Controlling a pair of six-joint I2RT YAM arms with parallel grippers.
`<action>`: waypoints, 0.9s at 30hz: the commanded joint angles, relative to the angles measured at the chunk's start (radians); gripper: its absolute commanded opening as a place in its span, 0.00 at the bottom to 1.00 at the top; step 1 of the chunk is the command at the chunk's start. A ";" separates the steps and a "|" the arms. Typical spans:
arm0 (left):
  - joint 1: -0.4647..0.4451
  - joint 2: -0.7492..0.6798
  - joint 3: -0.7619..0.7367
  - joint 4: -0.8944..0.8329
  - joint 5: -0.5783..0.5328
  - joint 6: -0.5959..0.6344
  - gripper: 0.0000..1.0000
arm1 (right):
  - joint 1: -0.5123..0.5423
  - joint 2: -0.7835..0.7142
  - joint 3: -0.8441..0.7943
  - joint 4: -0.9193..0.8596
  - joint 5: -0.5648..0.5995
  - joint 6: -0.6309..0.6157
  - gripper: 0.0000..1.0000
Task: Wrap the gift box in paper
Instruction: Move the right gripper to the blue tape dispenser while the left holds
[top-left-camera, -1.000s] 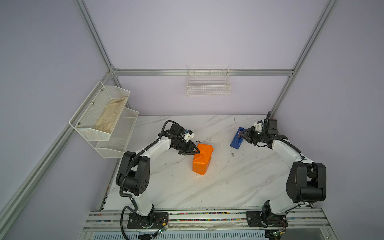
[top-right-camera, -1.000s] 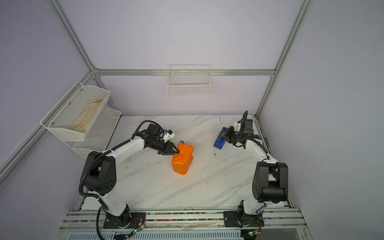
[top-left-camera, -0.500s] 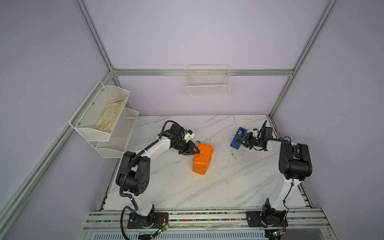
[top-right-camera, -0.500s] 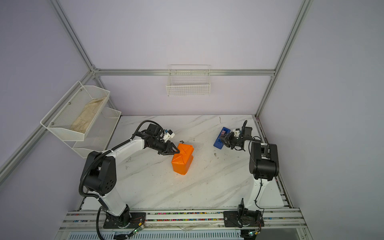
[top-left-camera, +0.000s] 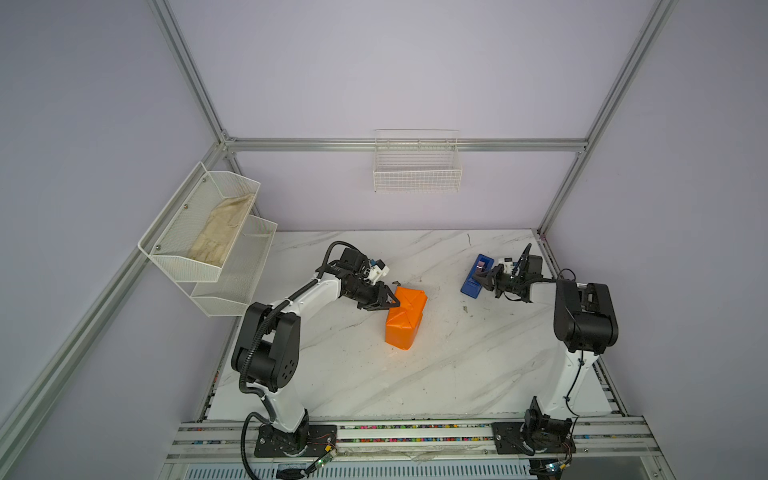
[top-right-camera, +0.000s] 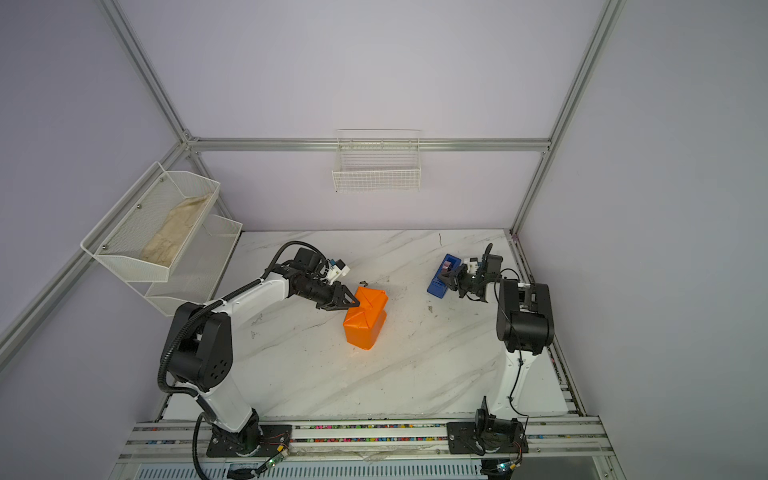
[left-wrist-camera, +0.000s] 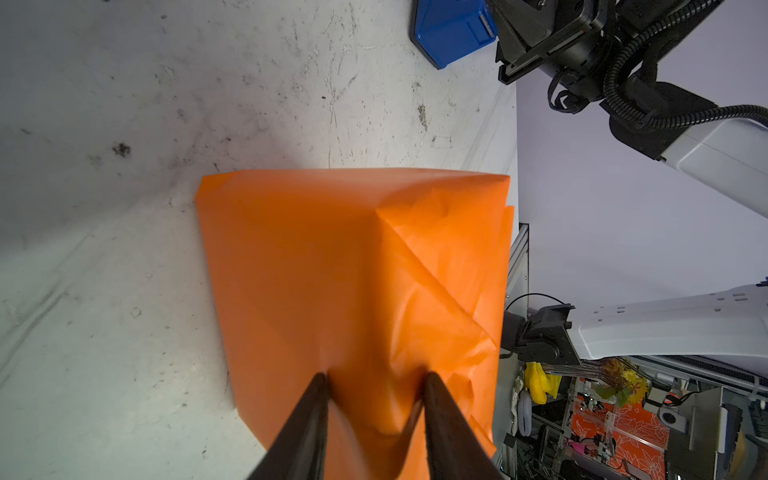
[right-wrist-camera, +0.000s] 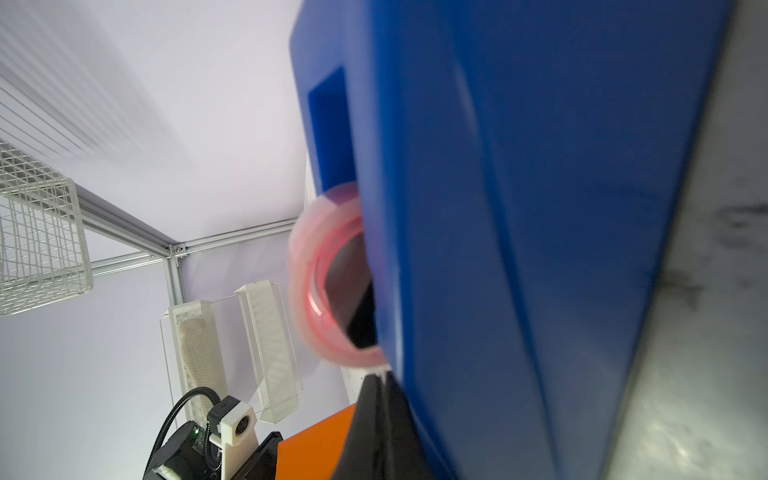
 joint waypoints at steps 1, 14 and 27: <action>-0.018 0.025 -0.063 -0.064 -0.067 0.027 0.36 | 0.015 -0.093 -0.005 -0.062 0.015 0.001 0.00; -0.019 0.025 -0.071 -0.067 -0.063 0.030 0.36 | 0.112 -0.275 -0.201 -0.092 0.040 0.026 0.00; -0.018 0.031 -0.073 -0.083 -0.070 0.042 0.36 | 0.125 -0.164 -0.271 -0.245 0.247 -0.173 0.00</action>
